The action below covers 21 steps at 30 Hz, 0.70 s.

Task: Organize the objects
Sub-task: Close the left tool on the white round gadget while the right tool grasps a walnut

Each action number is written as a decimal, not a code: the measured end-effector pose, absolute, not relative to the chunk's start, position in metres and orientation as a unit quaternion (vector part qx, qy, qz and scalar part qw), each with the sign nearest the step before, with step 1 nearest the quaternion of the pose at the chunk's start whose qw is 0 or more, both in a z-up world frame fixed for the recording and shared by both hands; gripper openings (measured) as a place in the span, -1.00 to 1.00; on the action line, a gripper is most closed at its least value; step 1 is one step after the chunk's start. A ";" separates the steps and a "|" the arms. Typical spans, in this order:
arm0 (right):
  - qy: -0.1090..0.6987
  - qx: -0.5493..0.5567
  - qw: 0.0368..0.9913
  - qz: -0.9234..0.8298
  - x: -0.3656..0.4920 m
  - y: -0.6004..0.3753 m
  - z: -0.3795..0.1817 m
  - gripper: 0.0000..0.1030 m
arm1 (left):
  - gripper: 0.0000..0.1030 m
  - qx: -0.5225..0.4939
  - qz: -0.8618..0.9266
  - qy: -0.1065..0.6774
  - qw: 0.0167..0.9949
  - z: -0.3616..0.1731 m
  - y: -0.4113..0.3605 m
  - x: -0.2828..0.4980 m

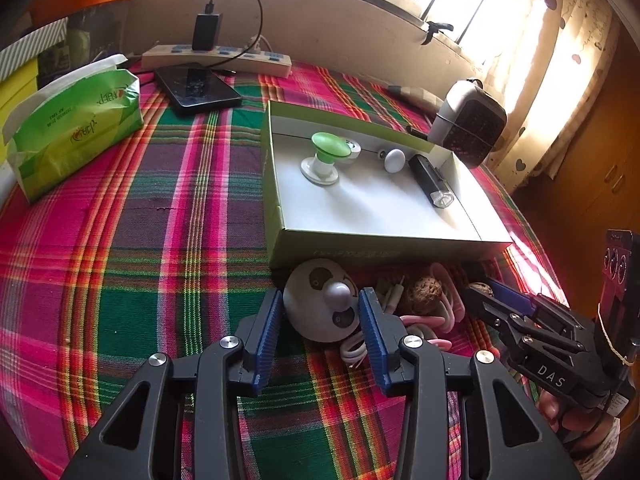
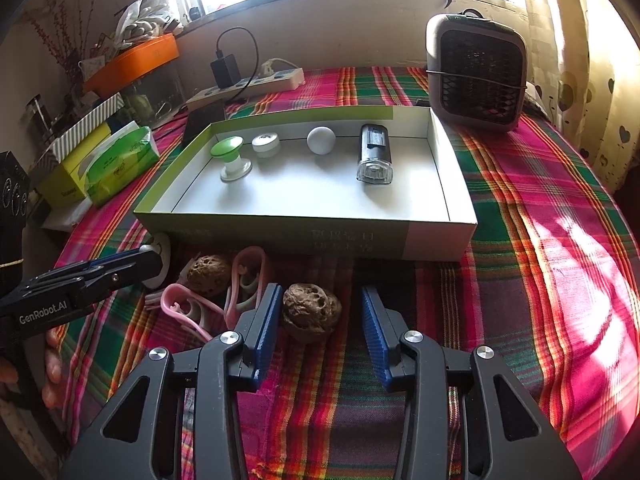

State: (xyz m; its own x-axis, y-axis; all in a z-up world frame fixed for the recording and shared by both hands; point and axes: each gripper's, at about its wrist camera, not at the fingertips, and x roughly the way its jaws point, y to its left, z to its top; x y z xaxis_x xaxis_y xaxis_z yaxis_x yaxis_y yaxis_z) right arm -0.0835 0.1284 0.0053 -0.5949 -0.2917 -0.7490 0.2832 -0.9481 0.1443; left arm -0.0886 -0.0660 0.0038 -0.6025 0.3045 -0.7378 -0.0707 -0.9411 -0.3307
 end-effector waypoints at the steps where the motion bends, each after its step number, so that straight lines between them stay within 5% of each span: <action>1: -0.005 0.420 0.162 -0.893 -0.083 0.128 0.005 -0.23 | -0.33 -0.431 0.886 -0.135 0.105 0.004 -0.066 -0.089; 5: -0.005 0.421 0.165 -0.892 -0.083 0.127 0.005 -0.39 | -0.36 -0.430 0.886 -0.136 0.105 0.005 -0.066 -0.087; 21: -0.007 0.417 0.163 -0.894 -0.080 0.128 0.007 -0.39 | -0.36 -0.423 0.890 -0.136 0.100 0.009 -0.069 -0.083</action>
